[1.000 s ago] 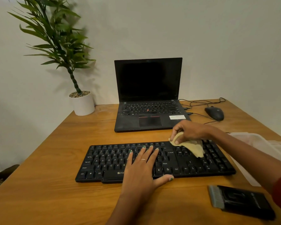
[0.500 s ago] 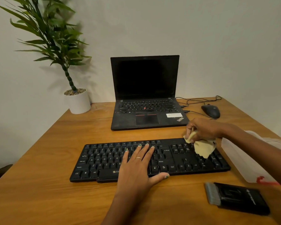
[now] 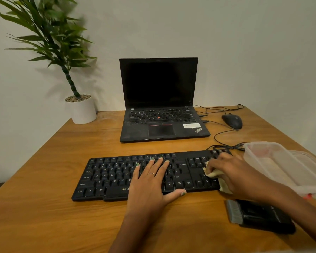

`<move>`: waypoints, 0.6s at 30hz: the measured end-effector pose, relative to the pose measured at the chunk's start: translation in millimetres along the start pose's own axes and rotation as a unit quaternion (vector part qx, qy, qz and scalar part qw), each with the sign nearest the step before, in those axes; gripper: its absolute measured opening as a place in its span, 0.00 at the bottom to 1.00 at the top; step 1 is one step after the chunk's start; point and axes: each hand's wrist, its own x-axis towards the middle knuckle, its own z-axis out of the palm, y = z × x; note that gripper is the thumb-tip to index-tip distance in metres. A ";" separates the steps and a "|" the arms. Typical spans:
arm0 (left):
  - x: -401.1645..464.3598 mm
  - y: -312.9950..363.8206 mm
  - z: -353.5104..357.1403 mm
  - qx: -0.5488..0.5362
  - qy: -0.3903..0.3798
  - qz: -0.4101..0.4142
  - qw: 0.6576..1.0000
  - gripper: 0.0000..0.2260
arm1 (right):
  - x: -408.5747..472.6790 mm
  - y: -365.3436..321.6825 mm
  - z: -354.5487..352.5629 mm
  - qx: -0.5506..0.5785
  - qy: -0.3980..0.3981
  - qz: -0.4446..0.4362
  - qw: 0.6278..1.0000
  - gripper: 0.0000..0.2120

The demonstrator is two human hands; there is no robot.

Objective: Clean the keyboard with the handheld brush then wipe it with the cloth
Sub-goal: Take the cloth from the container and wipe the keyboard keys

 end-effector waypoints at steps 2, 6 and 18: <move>-0.3 0.0 -0.5 0.000 0.002 -0.001 1.000 0.45 | 3.2 0.8 -12.8 0.044 -0.052 -0.002 0.998 0.15; -0.1 2.1 -2.2 0.002 0.004 -0.002 1.000 0.46 | 13.5 -2.9 -21.1 0.091 -0.025 0.022 0.995 0.15; -0.3 0.2 0.0 -0.002 0.005 0.000 1.000 0.45 | 2.4 -32.4 -2.8 0.093 -0.052 -0.013 0.994 0.16</move>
